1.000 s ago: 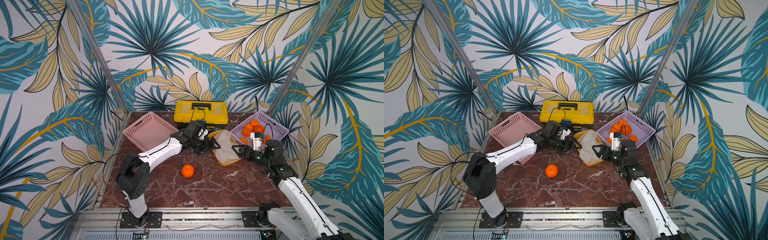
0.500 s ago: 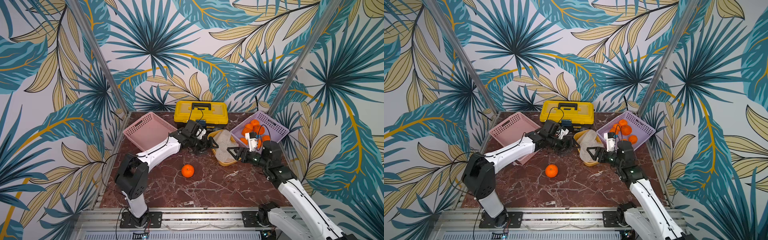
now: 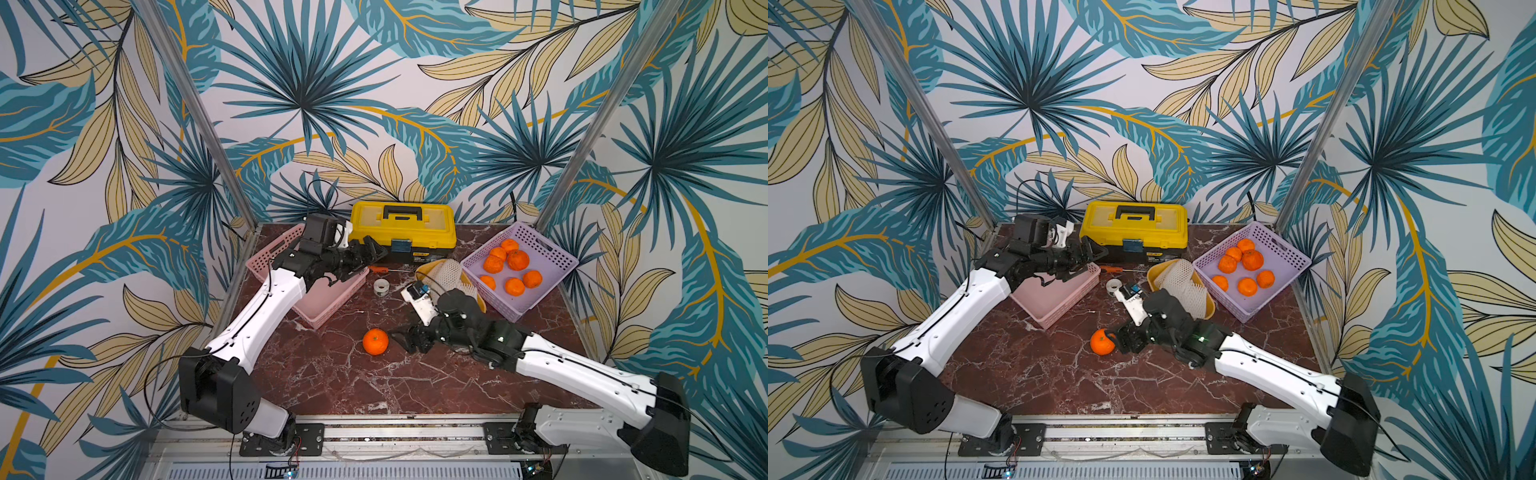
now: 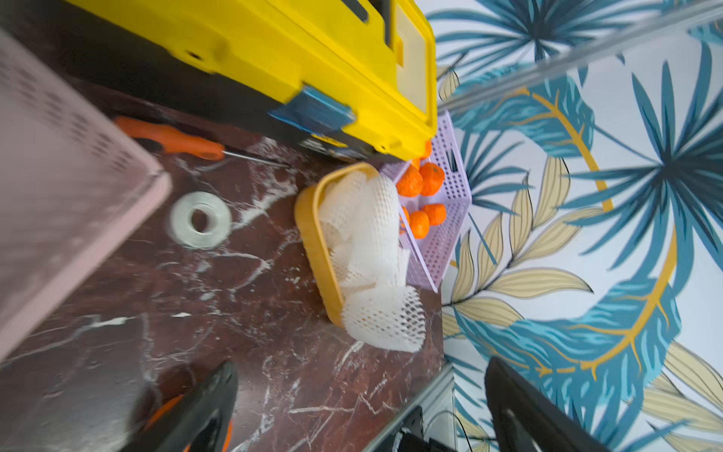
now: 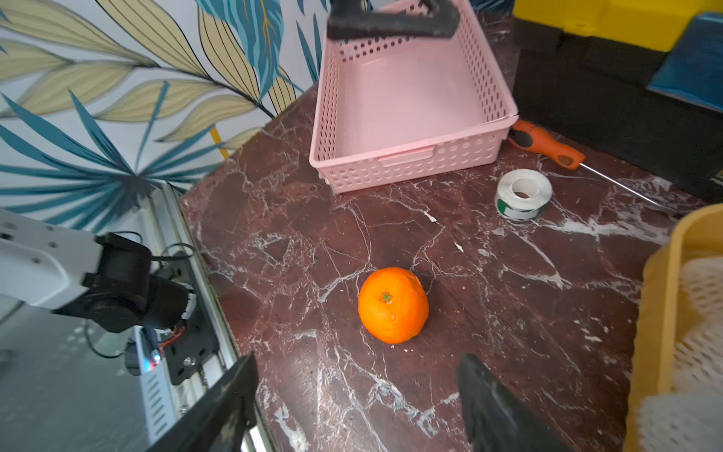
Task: Remove foam nets from oranges
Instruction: Pick up the orange from the center of the board.
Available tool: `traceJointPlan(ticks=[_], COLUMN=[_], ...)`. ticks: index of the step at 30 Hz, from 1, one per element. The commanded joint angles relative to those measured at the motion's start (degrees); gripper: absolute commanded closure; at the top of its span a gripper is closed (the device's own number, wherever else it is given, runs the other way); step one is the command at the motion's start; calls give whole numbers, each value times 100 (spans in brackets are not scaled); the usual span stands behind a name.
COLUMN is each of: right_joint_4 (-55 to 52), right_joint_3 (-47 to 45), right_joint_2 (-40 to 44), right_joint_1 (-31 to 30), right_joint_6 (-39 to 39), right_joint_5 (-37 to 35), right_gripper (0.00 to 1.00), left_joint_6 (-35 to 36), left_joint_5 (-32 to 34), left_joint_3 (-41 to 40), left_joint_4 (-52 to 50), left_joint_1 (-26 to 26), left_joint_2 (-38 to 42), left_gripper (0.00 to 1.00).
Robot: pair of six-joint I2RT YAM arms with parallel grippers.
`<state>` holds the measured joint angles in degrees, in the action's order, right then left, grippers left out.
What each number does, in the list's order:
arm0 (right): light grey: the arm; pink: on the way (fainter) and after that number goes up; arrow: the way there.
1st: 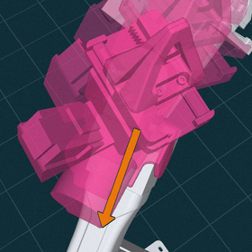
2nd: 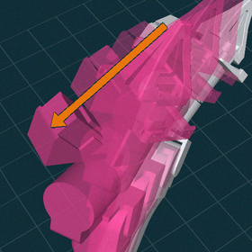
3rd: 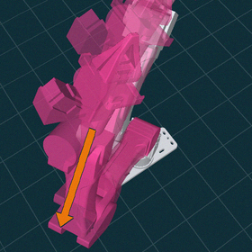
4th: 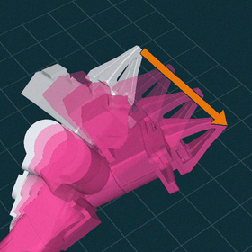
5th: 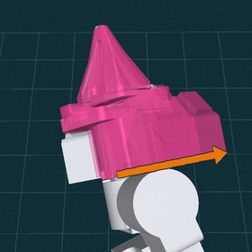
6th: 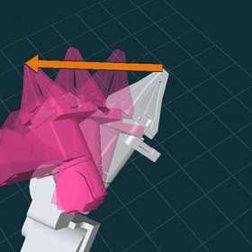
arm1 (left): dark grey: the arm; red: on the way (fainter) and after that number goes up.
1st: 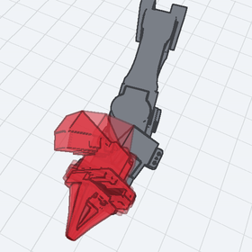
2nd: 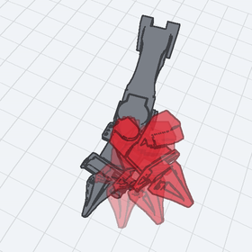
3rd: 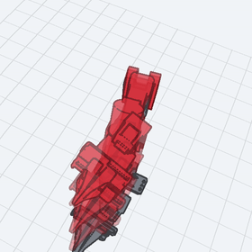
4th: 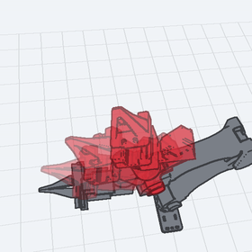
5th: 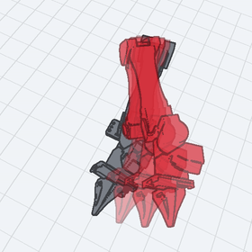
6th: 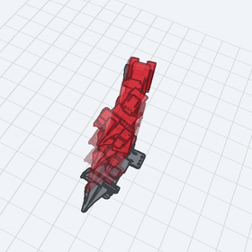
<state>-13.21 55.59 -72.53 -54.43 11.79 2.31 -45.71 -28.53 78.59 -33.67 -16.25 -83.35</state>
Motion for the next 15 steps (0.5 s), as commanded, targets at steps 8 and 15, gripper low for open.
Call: traceJointPlan(ticks=[8, 15], right_joint_4=[-618, -711], right_joint_3=[957, 1379], right_joint_2=[-1927, -2862], right_joint_1=[-427, -544], right_joint_6=[-348, -410], right_joint_5=[-1186, -1075], right_gripper=[0, 0], left_joint_6=[-324, -482], left_joint_5=[637, 468], left_joint_3=[-1049, -1418], left_joint_4=[-226, 37], left_joint_1=[1055, 1450], left_joint_2=[392, 425], left_gripper=[0, 0])
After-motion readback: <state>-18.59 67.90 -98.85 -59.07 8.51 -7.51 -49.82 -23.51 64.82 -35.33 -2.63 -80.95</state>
